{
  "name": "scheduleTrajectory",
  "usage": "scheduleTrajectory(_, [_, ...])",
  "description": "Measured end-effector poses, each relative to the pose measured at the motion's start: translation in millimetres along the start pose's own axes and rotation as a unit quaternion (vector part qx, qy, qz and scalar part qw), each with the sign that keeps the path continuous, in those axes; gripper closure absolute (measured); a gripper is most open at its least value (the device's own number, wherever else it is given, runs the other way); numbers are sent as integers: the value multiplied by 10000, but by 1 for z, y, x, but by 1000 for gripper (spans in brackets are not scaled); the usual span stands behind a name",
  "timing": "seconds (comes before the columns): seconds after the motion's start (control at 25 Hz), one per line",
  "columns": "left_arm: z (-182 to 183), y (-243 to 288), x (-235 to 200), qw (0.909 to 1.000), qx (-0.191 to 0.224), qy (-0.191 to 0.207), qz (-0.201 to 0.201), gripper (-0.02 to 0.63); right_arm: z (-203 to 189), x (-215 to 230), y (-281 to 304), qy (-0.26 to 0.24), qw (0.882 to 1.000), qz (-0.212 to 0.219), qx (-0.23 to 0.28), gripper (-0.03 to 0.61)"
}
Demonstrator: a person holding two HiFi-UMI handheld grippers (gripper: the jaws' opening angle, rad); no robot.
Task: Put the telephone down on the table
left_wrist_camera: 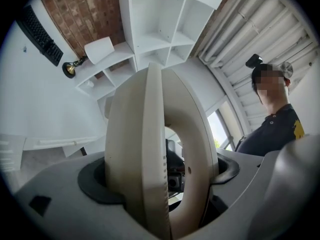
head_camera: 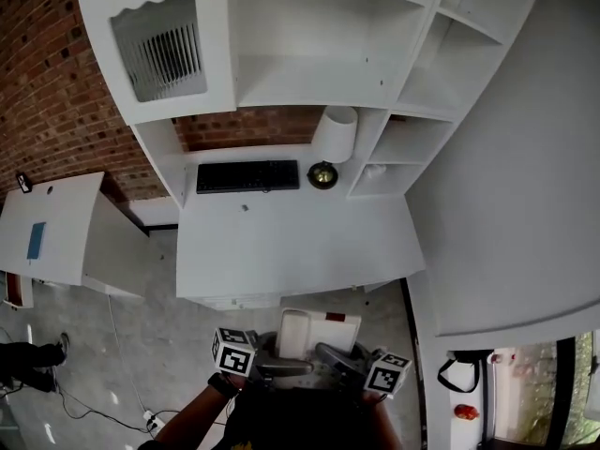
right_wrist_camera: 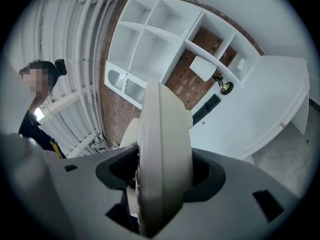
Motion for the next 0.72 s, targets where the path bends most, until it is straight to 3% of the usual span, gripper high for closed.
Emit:
scheduleTrajectory(0.28, [65,20,-28,9995,268,185,25,138,53,16,51,-182,9995,213,-142,327])
scheduleTrajectory(0.4, [92,31,-40,9984,334,459,12,140,79,25,73,-310,9982,441,-246,327])
scheduleTrajectory(0.72, [147,69,-65,9939,738,715,401,141,139,52,109,-318,9924,1020,-609,330])
Point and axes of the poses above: the fingertips, and each gripper's own axes: y forward along the fingers, x to its right, z out of its top, the point moved 1 cm from there along -y, backward along the fingers, and after that the axes turned 13 degrees about x, right-handed, at the moved point
